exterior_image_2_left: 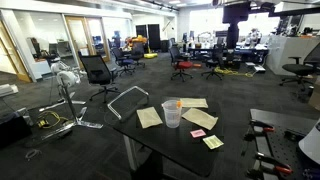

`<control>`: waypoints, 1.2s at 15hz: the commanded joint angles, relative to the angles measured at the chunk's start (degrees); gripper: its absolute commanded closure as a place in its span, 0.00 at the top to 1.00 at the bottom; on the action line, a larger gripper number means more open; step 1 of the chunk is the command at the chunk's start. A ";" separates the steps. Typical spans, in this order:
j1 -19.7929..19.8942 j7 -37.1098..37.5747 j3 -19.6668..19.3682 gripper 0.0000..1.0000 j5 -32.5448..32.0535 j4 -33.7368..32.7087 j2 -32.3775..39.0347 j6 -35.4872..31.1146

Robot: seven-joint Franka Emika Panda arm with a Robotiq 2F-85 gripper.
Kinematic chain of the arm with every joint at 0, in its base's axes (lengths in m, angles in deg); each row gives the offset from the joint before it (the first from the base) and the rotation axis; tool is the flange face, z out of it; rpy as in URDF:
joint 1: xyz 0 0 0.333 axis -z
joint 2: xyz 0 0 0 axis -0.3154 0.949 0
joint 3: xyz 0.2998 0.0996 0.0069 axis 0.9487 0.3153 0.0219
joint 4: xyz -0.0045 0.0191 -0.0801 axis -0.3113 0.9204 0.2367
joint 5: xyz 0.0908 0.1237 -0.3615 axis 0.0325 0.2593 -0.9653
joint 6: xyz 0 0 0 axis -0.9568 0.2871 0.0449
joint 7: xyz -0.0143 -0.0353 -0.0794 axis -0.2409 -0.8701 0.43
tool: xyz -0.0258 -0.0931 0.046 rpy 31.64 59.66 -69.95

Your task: Remove the marker from the clear cup, put it on the table and then move the cup away from the marker

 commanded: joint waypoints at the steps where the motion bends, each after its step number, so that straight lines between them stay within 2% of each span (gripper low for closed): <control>1: 0.30 -0.14 0.27 1.00 0.16 -0.11 0.03 0.13; 12: 0.30 -0.14 0.27 1.00 0.16 -0.11 0.03 0.13; 18: 0.30 -0.50 0.38 1.00 -0.42 -2.81 3.90 -4.39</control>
